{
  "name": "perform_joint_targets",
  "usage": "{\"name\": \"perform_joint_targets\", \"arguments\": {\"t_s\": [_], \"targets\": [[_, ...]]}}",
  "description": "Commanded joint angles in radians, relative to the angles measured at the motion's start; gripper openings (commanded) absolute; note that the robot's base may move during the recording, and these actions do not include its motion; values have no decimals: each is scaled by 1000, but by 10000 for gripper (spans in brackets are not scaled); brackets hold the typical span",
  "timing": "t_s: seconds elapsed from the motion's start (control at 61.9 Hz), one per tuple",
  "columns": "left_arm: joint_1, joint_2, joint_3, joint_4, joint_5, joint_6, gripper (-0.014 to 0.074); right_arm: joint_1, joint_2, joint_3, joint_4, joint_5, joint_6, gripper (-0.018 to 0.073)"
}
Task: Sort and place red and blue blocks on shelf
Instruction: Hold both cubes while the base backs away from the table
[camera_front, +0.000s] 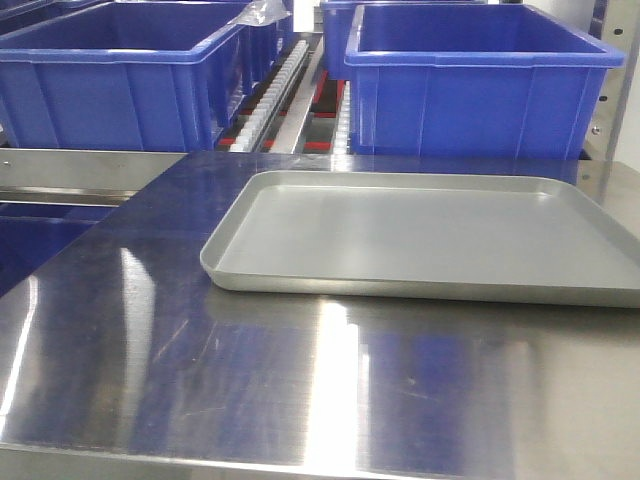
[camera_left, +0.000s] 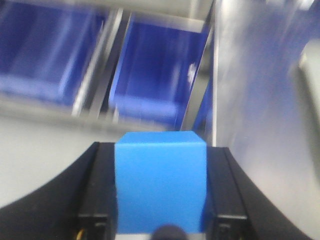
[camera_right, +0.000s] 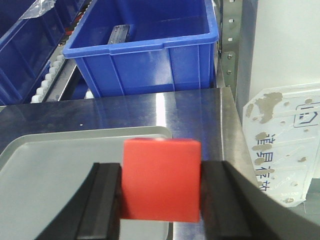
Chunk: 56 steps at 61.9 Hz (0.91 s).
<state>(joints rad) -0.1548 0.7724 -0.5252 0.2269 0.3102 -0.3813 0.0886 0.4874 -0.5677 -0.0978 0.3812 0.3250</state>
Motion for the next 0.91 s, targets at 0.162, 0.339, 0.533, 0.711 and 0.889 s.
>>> {"name": "perform_joint_targets", "arguments": {"t_s": [0.162,0.339,0.533,0.711,0.889], "targets": [[0,-2,-31,19,-237,-6,127,-5,2,-32,-17,-94,-3,59],[0,-2,-31,19,-237,-6,127,-5,2,-32,-17,-94,-3,59],[0,-2,-31,19,-250,-6,127,-5,2,-32,-17,-94,-3,59],[0,-2,-31,19,-331,-6,127,-5,2,-32,-17,-94,-3,59],[0,-2,-31,19,-409,-6,127,-5,2,-32,-17,-94,-3,59]]}}
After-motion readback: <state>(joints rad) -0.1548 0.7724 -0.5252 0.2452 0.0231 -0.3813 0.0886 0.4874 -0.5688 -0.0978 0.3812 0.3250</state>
